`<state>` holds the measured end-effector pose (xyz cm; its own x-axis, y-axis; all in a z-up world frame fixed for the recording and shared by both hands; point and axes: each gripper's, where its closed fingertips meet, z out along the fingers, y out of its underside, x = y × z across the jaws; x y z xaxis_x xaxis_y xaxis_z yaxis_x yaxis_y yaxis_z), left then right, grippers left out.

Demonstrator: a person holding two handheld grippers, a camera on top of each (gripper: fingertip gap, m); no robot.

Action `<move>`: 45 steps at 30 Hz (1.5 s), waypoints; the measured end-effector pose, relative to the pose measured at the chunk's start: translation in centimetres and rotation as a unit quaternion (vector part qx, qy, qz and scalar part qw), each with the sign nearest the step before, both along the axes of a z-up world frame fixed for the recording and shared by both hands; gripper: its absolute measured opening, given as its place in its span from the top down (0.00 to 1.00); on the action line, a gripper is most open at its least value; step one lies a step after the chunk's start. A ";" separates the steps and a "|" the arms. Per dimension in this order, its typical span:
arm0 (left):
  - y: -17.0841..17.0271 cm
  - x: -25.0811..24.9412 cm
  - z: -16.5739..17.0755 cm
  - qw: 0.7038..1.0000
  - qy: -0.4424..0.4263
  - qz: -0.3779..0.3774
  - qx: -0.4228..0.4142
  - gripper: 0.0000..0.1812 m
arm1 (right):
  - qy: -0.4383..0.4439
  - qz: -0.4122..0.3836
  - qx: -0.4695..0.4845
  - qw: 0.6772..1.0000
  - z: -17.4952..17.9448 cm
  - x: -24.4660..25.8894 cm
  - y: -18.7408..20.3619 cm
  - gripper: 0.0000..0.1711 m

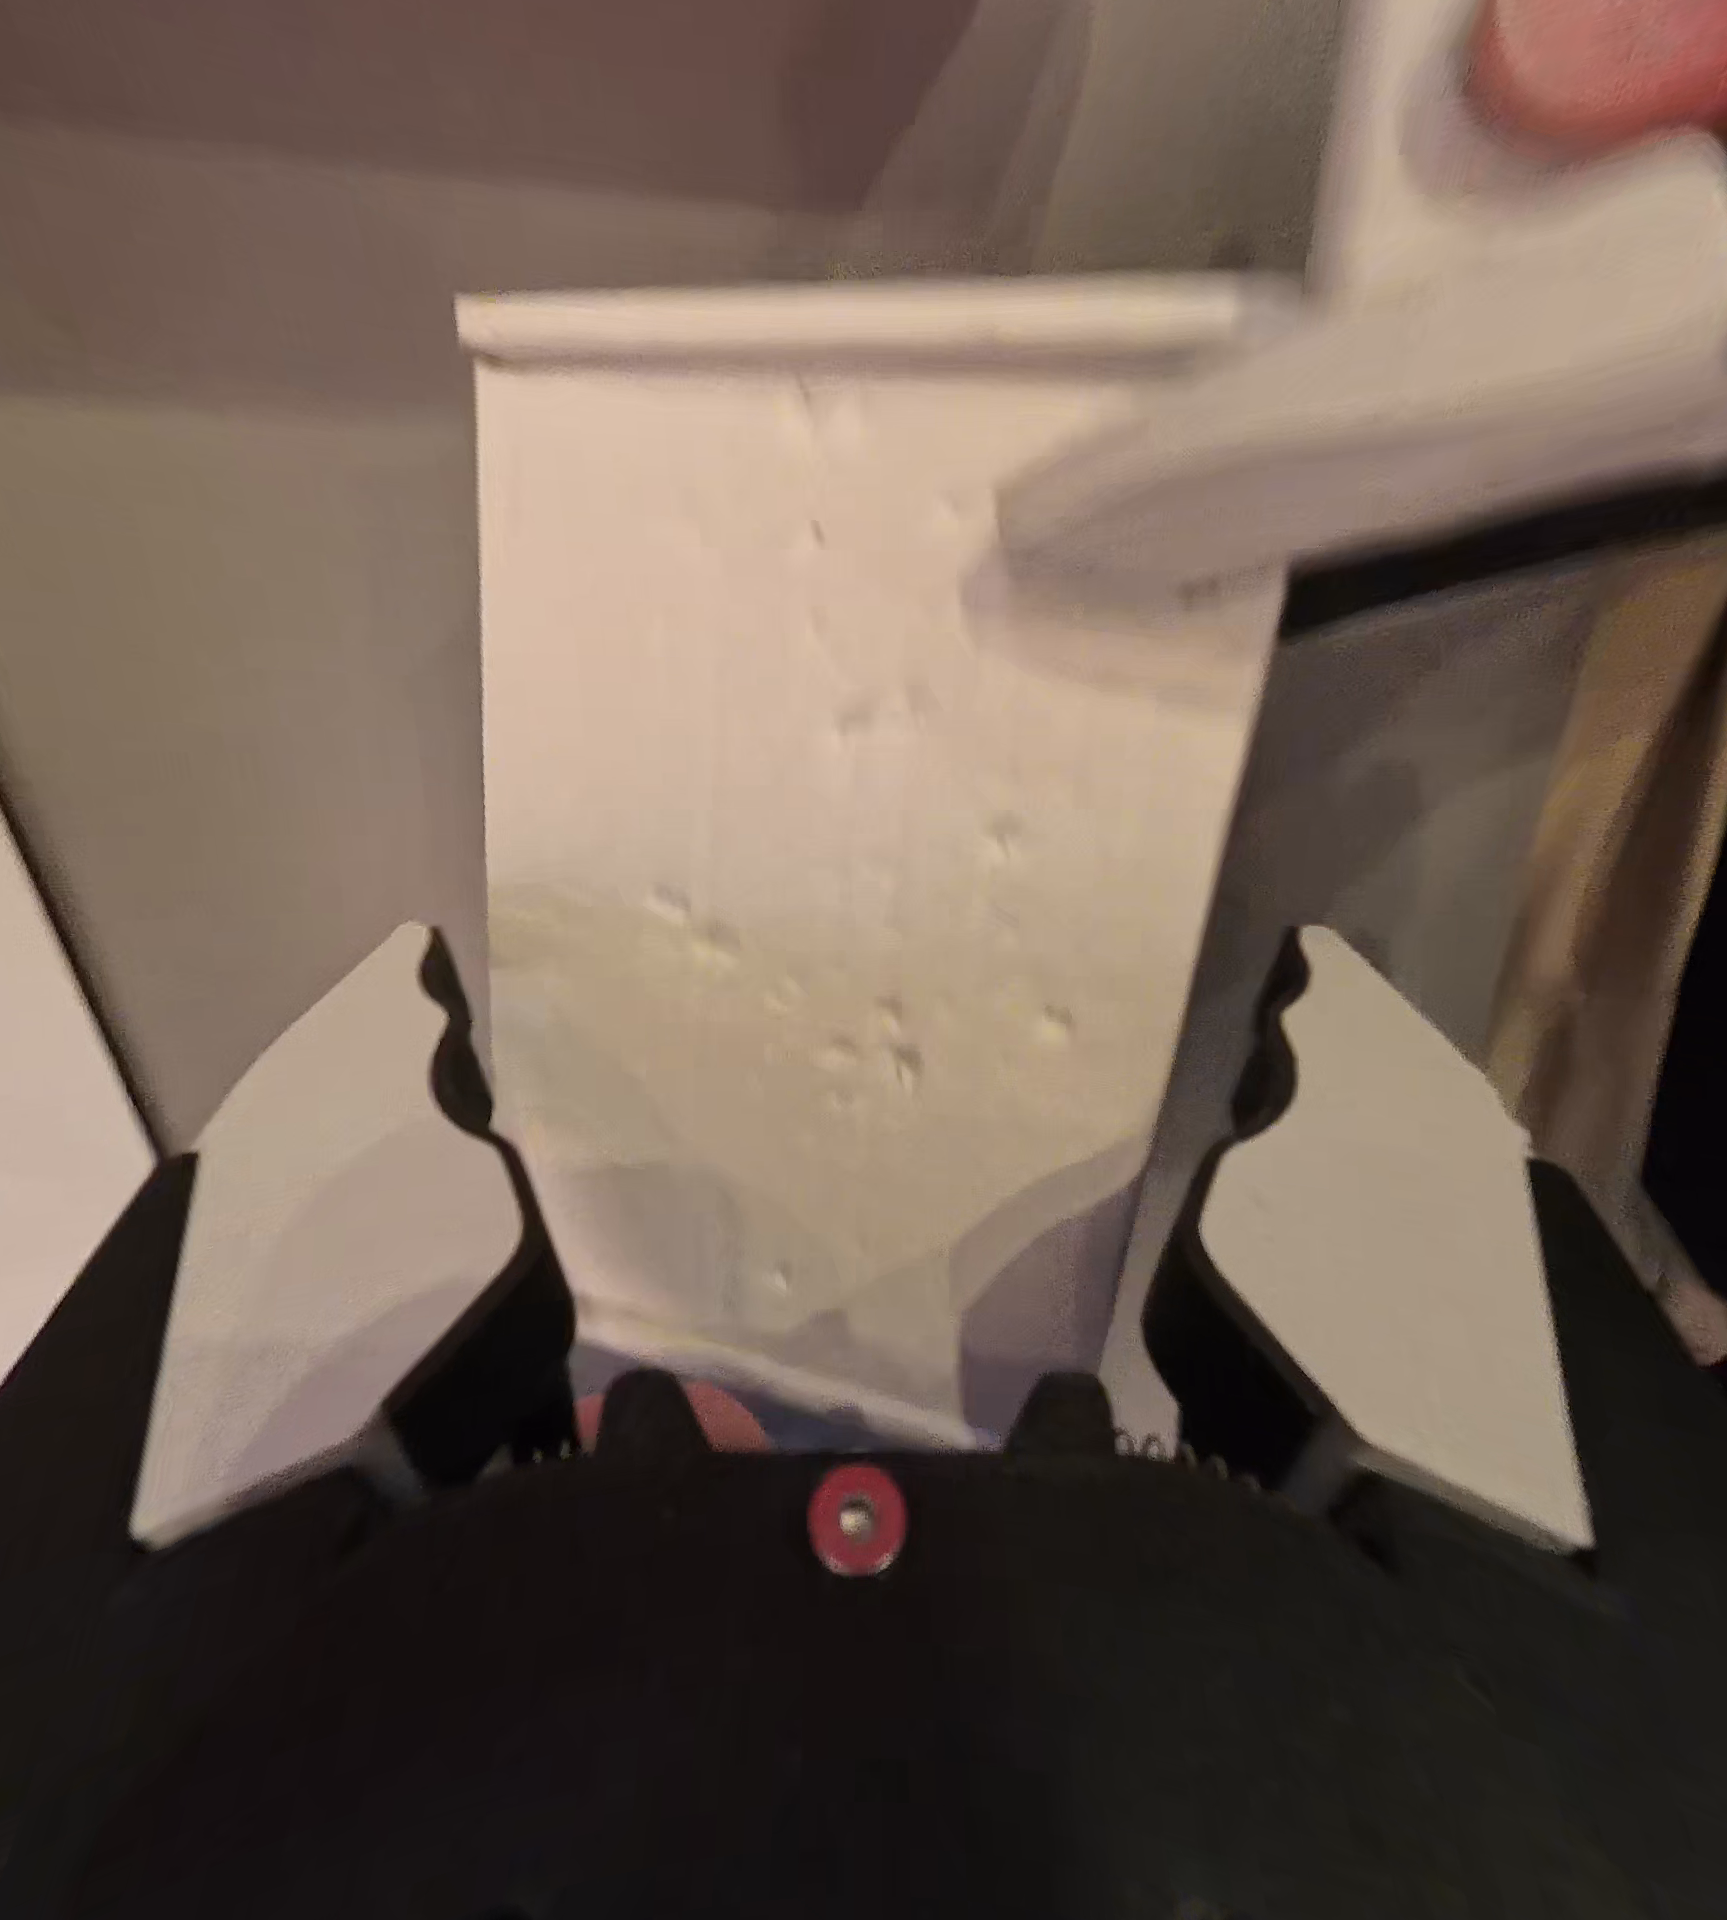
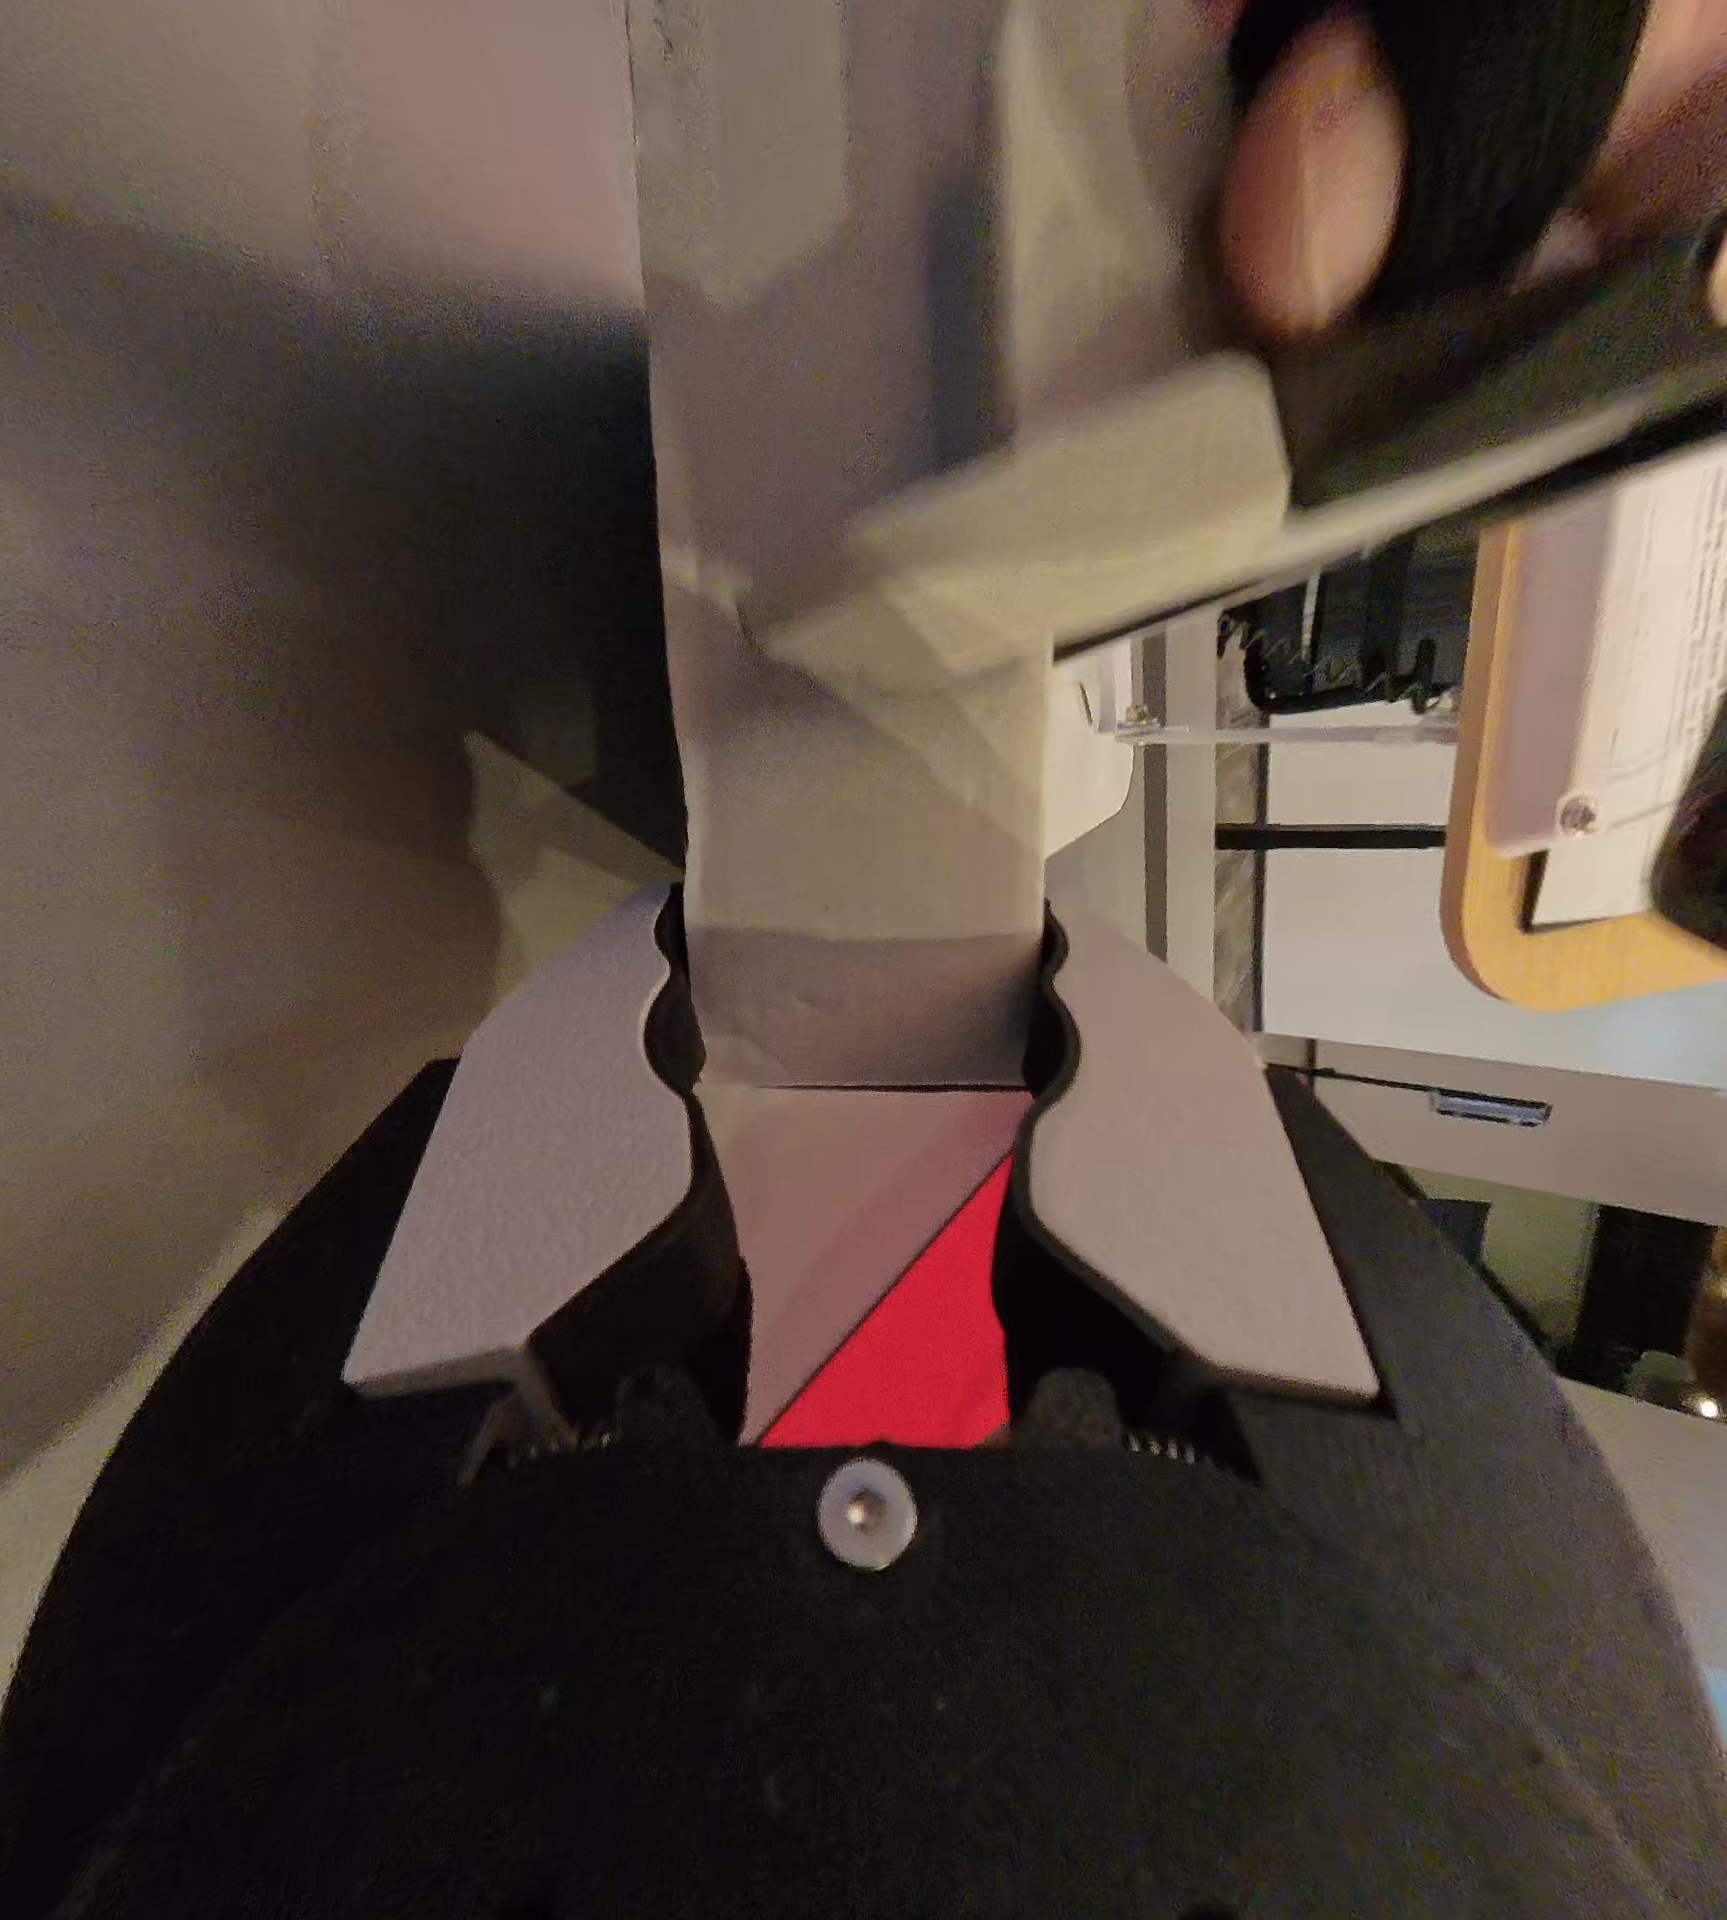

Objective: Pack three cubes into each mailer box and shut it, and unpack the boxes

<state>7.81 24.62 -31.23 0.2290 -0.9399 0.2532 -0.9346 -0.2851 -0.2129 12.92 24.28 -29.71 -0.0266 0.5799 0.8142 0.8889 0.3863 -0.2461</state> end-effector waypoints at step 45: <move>-0.1 -5.6 0.3 0.847 0.009 0.036 0.531 0.63 | 0.010 0.063 -0.186 0.980 1.9 0.6 -1.1 0.68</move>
<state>2.16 24.56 -30.95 0.2906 -0.6191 -0.7295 -0.9288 0.0007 -0.3706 13.52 23.14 -27.80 -0.1024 0.8302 0.5480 0.8334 0.3724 -0.4084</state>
